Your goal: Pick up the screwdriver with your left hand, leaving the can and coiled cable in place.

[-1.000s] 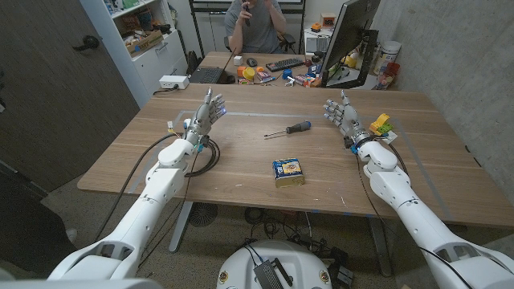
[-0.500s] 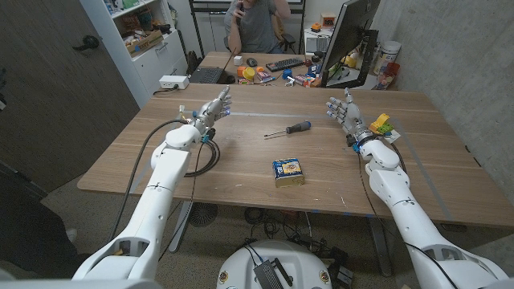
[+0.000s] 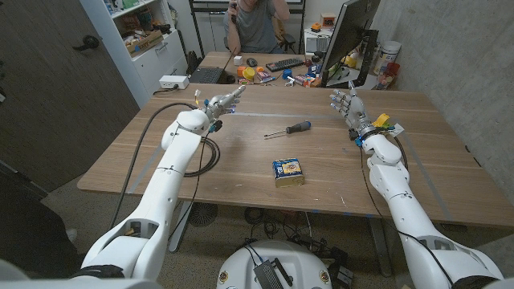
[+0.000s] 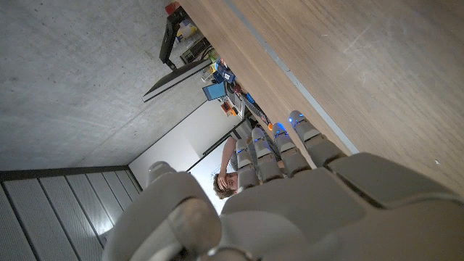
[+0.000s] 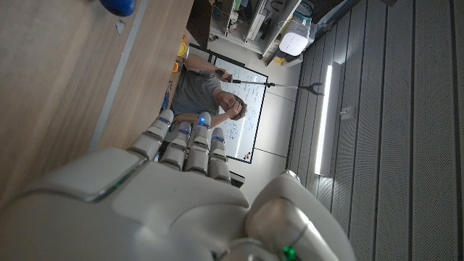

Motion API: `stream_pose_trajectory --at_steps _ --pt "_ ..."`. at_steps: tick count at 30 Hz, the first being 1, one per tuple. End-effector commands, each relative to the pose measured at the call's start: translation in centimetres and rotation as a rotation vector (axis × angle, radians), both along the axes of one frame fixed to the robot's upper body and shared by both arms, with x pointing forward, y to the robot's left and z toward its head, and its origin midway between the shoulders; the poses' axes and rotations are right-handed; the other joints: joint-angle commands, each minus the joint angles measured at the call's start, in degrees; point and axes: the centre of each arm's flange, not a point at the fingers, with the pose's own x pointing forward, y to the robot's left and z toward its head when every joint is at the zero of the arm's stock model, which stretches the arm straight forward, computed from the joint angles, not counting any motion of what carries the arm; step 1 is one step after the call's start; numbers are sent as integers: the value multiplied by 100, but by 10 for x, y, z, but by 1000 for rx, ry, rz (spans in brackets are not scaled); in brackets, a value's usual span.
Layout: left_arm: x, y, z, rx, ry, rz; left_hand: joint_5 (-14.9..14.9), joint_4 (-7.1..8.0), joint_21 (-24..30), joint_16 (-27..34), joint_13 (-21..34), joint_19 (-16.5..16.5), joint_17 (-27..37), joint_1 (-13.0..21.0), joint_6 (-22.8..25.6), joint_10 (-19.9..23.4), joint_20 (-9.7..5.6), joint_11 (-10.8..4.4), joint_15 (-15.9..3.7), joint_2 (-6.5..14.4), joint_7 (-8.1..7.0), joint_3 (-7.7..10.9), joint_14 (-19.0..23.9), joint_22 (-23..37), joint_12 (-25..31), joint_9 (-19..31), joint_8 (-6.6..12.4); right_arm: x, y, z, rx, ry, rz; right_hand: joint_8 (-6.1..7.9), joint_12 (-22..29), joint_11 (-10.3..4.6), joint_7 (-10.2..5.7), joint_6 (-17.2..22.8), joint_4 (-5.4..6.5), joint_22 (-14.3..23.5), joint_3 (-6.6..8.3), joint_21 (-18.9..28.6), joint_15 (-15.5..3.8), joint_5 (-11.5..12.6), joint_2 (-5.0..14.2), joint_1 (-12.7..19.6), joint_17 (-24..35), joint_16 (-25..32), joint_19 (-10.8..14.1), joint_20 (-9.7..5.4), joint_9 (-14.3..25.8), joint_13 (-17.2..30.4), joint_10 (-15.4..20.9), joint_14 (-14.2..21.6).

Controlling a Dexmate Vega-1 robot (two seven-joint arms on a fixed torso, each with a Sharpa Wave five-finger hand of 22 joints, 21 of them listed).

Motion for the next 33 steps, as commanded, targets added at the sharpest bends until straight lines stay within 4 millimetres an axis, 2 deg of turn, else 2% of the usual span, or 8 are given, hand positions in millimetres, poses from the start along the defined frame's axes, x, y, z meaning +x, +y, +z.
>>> stream_pose_trajectory --at_steps 1,13,24,33 --pt "1 -26 31 206 11 50 60 -106 18 22 16 64 20 158 23 66 -37 -18 -265 -57 -71 -23 55 9 36 30 49 -3 -2 15 -16 -53 -15 37 14 25 21 34 4 17 49 30 0 23 46 66 16 17 15 -26 30 24 26 -12" --pt "13 -54 53 360 27 44 110 -230 13 16 21 70 23 331 86 114 -50 -88 -285 -178 -134 -47 54 10 46 33 72 -18 -5 18 1 -53 -52 41 13 38 30 33 -15 16 69 12 22 24 59 102 15 14 -42 27 29 23 18 -39" --pt "27 -74 61 425 31 17 142 -306 6 18 25 64 27 429 142 161 -36 -132 -300 -279 -155 -84 64 12 57 35 90 -24 -10 23 -30 -73 -87 40 10 46 44 9 -52 15 118 6 29 27 103 179 12 10 -67 23 28 22 5 -66" --pt "39 -107 68 515 15 -22 160 -338 7 30 29 68 32 457 146 180 -16 -109 -278 -353 -161 -125 98 15 59 37 86 -35 -14 24 -45 -92 -97 29 -14 63 64 -47 -109 13 184 -16 70 25 148 288 9 -15 -153 26 27 21 -64 -168"
